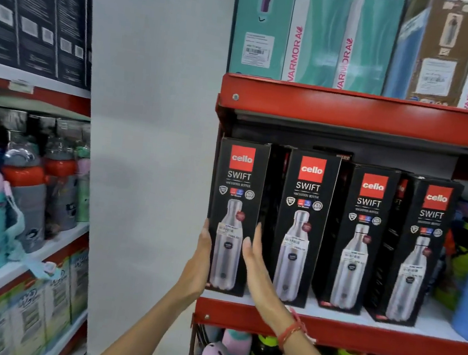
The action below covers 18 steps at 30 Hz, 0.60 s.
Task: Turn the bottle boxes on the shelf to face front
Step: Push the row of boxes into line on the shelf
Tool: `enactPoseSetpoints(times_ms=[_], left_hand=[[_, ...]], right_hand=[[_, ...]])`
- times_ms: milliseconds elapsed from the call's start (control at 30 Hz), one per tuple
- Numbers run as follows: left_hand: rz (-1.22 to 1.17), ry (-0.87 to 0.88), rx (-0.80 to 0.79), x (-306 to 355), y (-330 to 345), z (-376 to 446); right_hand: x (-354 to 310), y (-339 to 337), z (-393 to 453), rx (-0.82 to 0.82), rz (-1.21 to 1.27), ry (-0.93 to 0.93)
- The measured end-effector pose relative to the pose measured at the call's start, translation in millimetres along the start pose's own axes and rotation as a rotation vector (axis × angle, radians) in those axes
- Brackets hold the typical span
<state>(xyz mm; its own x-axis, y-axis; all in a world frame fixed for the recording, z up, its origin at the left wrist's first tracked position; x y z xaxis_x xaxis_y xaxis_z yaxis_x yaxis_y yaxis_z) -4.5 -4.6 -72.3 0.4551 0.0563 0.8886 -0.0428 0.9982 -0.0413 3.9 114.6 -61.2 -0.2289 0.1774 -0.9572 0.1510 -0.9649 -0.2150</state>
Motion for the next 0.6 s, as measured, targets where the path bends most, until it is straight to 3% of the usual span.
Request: enactPoseSetpoints(times_ms=[167, 600], left_hand=[[0.07, -0.054, -0.068, 4, -10, -18], [0.133, 0.06, -0.12, 17, 3, -45]], right_hand=[[-2, -8, -15, -0.016, -0.01, 0.041], [1, -19, -38, -0.031, -0.051, 0.043]])
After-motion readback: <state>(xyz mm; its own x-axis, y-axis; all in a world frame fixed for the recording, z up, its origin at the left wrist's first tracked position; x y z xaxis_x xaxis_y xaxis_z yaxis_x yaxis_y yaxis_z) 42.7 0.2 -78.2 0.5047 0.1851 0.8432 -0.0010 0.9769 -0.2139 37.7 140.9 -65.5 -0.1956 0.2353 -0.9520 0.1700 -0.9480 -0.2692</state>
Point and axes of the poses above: each hand's wrist, its own z-axis towards the middle knuckle, its own y-axis out of the palm, x = y × z, the point moved 5 cm from there along z, towards the middle knuckle, and after that the axes turned 8 degrees about y, right-handed, at the moved point
